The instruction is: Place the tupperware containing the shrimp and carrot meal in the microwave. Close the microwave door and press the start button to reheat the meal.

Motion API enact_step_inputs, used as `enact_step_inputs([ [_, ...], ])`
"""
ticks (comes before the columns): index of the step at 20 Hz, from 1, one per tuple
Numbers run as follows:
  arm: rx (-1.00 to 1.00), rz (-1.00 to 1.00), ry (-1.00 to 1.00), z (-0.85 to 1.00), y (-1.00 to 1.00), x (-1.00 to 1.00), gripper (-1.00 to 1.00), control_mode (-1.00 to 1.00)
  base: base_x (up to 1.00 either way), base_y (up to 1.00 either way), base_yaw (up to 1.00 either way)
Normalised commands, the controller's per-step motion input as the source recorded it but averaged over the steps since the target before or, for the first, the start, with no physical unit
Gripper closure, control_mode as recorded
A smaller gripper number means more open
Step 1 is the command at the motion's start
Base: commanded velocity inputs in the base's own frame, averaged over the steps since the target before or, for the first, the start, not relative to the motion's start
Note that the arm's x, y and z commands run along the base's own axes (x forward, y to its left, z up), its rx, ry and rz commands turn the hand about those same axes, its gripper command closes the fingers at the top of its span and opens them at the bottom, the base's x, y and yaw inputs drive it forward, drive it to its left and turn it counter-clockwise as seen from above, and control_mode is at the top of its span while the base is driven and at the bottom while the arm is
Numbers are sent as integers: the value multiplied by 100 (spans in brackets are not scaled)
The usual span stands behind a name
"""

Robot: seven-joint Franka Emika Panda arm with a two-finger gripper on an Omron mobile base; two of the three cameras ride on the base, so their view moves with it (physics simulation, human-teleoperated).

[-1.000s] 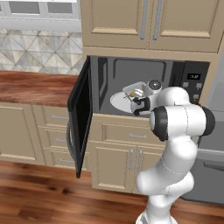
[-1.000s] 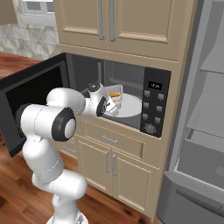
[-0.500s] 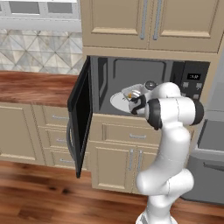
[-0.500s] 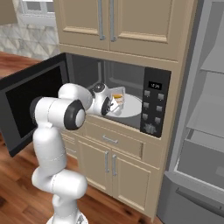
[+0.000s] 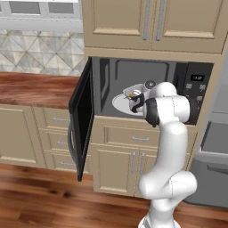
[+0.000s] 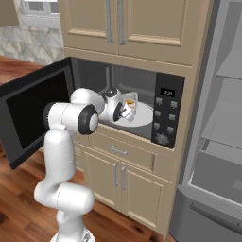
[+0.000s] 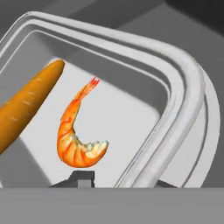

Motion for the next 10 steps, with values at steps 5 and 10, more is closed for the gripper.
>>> enact_step_inputs([
  [5,0,0,0,0,-1,0,-100,-100,0,0,0],
  [10,0,0,-4,0,0,-18,-100,-100,0,0,0],
])
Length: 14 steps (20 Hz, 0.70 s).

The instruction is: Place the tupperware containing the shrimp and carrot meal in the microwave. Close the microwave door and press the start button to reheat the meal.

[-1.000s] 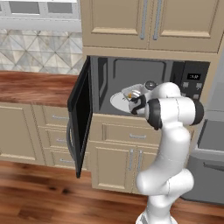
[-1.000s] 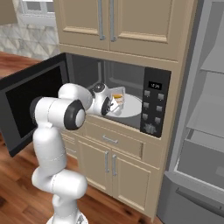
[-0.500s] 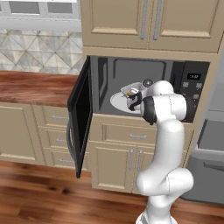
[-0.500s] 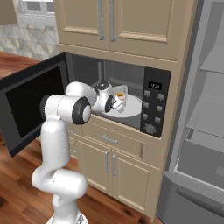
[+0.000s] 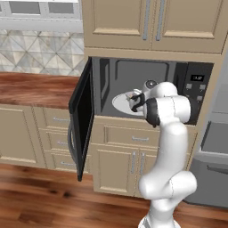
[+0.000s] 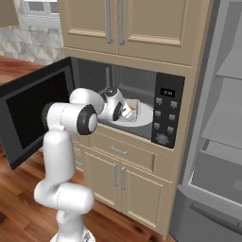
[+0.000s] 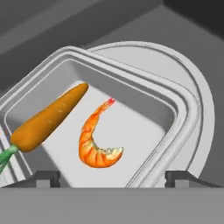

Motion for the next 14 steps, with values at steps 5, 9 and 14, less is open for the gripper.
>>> enact_step_inputs([
  [5,0,0,-11,18,0,-74,-100,-100,0,0,0],
  [9,0,0,-5,51,0,-85,-100,-100,0,0,0],
  [14,-1,1,-9,97,11,-82,-100,-100,0,0,0],
])
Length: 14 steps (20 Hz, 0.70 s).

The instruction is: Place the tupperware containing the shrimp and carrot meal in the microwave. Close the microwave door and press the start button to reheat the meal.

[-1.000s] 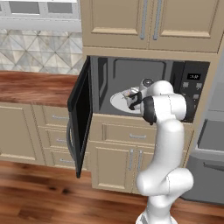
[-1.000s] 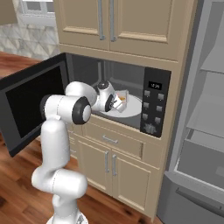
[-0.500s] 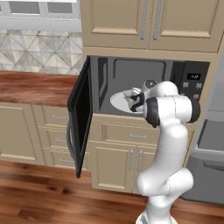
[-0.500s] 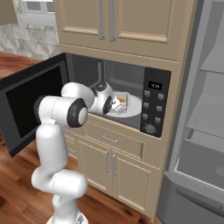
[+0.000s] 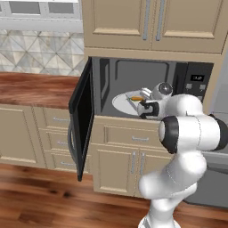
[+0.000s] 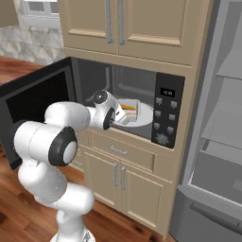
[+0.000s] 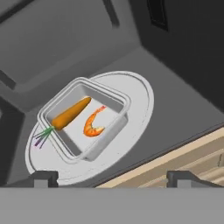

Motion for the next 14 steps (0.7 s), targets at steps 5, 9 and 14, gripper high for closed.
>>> enact_step_inputs([
  [5,-14,18,-1,89,31,-93,-100,-100,0,0,0],
  [9,-24,31,0,60,45,-100,-100,-100,0,0,0],
  [14,-24,32,0,57,43,-100,-100,-100,0,0,0],
])
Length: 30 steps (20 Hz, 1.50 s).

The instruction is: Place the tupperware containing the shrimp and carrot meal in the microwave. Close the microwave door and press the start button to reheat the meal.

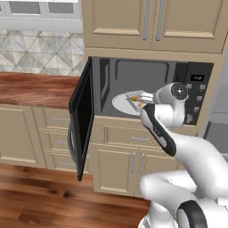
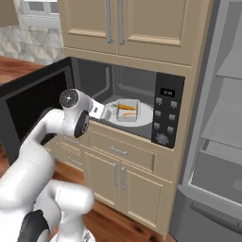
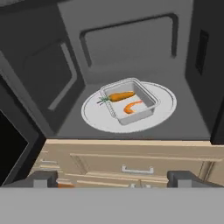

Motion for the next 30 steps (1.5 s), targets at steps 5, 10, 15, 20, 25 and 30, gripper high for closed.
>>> enact_step_inputs([
  [5,-22,30,-1,72,51,-93,-100,-100,0,0,0],
  [10,-25,29,-1,72,70,-74,-100,-100,0,0,0],
  [15,-29,26,0,52,79,-65,-100,-100,0,0,0],
  [20,-27,21,-6,28,64,-81,-100,-100,0,0,0],
  [25,-31,11,-8,9,69,-74,-100,-100,0,0,0],
  [30,-34,2,-15,0,75,-49,-100,-100,0,0,0],
])
